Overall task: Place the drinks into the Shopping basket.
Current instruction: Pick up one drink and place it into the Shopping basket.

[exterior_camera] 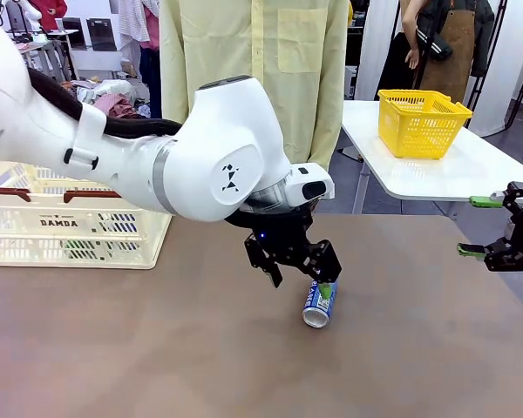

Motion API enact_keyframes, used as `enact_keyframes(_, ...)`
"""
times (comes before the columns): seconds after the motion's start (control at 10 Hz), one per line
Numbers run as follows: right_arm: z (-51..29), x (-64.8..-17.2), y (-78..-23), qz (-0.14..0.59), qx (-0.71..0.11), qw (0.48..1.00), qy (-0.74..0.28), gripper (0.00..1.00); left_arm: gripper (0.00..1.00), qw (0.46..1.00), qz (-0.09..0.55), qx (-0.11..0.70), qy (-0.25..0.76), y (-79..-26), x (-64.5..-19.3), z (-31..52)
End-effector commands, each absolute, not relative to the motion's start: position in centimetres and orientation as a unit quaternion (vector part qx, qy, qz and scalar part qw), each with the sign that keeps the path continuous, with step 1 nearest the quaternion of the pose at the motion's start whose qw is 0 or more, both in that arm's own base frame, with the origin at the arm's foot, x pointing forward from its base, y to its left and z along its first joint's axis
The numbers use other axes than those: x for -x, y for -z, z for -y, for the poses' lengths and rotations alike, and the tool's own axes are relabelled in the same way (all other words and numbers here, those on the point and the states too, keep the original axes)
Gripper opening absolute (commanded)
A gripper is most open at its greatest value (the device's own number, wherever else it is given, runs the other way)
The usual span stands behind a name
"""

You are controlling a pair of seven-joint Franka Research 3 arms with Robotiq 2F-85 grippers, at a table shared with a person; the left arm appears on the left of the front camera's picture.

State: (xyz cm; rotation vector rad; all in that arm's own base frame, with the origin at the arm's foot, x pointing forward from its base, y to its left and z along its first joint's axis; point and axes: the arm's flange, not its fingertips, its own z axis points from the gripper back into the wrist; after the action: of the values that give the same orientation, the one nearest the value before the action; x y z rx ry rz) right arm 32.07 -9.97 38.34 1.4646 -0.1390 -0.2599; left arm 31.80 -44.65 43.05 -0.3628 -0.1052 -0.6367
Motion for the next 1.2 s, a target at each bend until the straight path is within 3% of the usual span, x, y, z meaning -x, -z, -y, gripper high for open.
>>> enact_keyframes(0.0, 9.8, -32.2, -38.7, 0.066, -0.669, 0.73, 0.124, 1.0, 1.0, 0.929, 0.053, 0.184, 0.317, -43.4, -31.7, 43.4)
enact_keyframes(0.4, 9.8, -32.2, -38.7, 0.066, -0.669, 0.73, 0.124, 1.0, 1.0, 0.932, 0.054, 0.179, 0.31, -43.3, -32.1, 44.3)
enact_keyframes(0.6, 9.8, -32.2, -38.7, 0.066, -0.669, 0.73, 0.124, 1.0, 1.0, 0.981, 0.068, 0.091, 0.16, -42.1, -31.7, 50.1)
enact_keyframes(1.1, 9.8, -32.2, -38.7, 0.066, -0.669, 0.73, 0.124, 1.0, 1.0, 0.991, 0.103, 0.005, 0.09, -38.6, -34.2, 55.4)
